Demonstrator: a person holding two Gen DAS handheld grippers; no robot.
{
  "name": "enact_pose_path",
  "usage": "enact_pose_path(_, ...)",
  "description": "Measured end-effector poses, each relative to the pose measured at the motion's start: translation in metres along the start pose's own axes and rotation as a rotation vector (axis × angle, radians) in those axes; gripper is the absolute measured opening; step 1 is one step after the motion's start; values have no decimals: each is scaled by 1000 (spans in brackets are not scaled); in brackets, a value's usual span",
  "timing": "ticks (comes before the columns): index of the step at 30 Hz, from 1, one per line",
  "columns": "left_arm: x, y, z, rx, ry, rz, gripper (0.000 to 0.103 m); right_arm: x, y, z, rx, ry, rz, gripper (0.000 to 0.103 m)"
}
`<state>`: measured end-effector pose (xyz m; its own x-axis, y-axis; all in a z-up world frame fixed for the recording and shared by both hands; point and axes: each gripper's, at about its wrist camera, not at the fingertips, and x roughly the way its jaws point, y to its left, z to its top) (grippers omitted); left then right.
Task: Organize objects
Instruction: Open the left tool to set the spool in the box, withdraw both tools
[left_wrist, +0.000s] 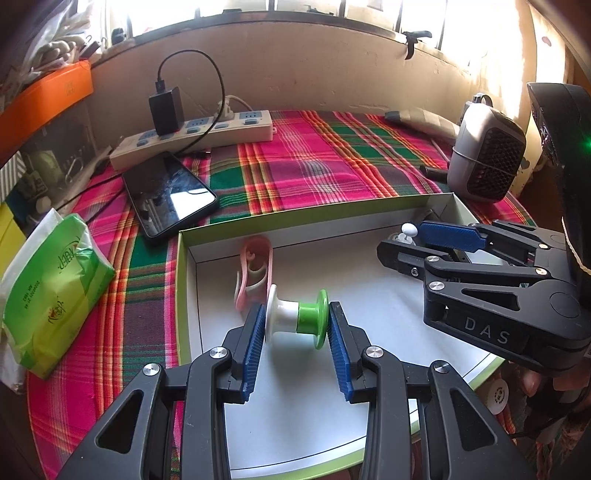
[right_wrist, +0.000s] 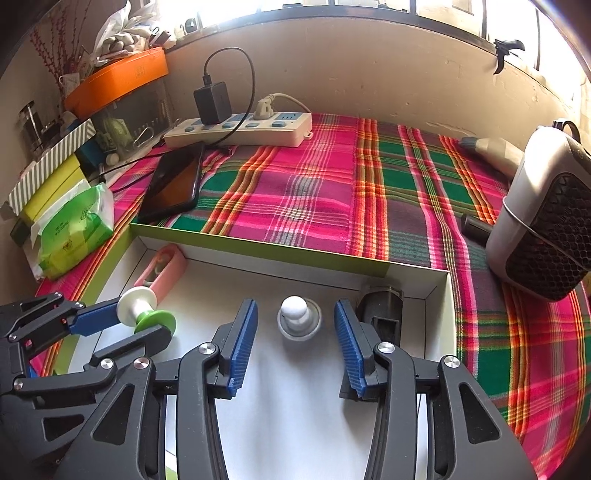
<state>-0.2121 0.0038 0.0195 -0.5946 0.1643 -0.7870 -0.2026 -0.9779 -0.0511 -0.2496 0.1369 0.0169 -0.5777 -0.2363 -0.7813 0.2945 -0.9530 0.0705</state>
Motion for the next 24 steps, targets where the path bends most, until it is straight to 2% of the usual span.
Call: enact_pose_path(24,-39,3,-21,-48,-49,12,32,-46,5,-25,38,-67,16,50)
